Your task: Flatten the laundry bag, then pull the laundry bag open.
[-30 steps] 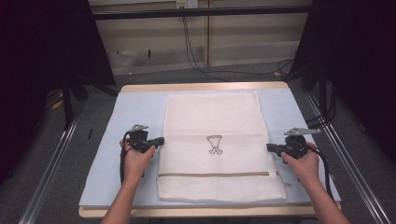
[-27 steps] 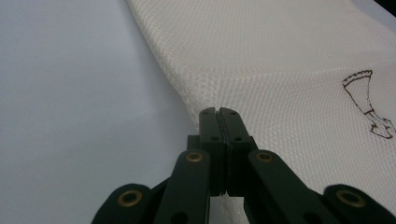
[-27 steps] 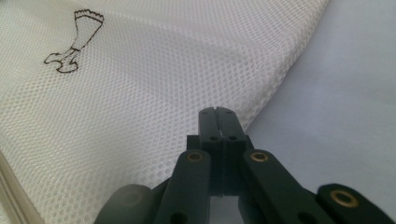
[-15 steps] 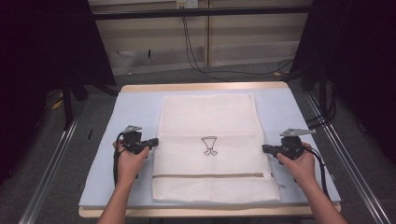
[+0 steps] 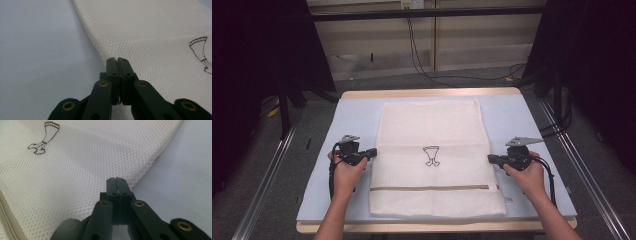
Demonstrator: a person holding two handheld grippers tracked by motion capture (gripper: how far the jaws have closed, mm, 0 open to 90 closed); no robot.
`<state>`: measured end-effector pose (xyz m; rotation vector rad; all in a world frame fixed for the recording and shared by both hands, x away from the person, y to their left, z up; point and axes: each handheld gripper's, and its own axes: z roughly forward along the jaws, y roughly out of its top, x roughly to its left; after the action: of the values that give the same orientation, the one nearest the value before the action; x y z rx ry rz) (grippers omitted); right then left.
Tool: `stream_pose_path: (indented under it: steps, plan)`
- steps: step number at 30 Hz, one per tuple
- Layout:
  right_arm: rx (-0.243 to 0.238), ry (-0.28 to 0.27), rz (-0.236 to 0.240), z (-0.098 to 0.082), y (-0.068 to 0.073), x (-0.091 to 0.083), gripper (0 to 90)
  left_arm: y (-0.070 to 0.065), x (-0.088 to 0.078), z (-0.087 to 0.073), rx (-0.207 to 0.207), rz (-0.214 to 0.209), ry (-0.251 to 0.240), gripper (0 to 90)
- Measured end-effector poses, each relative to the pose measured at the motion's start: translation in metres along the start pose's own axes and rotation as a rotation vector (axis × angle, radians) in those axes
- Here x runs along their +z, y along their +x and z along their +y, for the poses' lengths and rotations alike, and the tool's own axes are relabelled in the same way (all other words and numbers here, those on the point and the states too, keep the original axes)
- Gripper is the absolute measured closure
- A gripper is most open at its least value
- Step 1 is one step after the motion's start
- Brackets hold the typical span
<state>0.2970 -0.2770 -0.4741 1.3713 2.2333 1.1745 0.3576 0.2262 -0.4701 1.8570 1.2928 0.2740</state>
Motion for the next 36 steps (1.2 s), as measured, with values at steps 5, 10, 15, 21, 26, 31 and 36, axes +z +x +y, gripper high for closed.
stream_pose_path:
  steps: [5,10,15,21,26,31,36]
  plan:
    - [-0.001,-0.034,-0.008,-0.003,0.001,-0.009,76.9,-0.011,-0.008,0.006,0.003,0.027,-0.06,66.4]
    - [-0.015,-0.049,-0.026,-0.01,-0.003,-0.025,74.2,-0.032,-0.012,0.012,0.037,-0.017,-0.055,62.0]
    - [-0.063,-0.072,-0.017,-0.02,-0.001,-0.04,90.0,-0.059,-0.007,0.015,0.079,-0.146,-0.03,56.0]
    - [-0.072,-0.068,0.003,-0.031,0.005,-0.049,90.0,-0.099,0.008,0.016,0.162,-0.247,0.023,55.9]
    - [-0.099,-0.077,0.015,-0.038,0.011,-0.051,90.0,-0.133,0.021,0.016,0.172,-0.312,0.055,55.7]
    - [-0.113,-0.063,0.025,-0.042,0.015,-0.052,90.0,-0.169,0.032,0.018,0.211,-0.34,0.087,56.5]
    - [-0.113,-0.066,0.038,-0.042,0.02,-0.053,90.0,-0.194,0.044,0.015,0.208,-0.38,0.112,59.1]
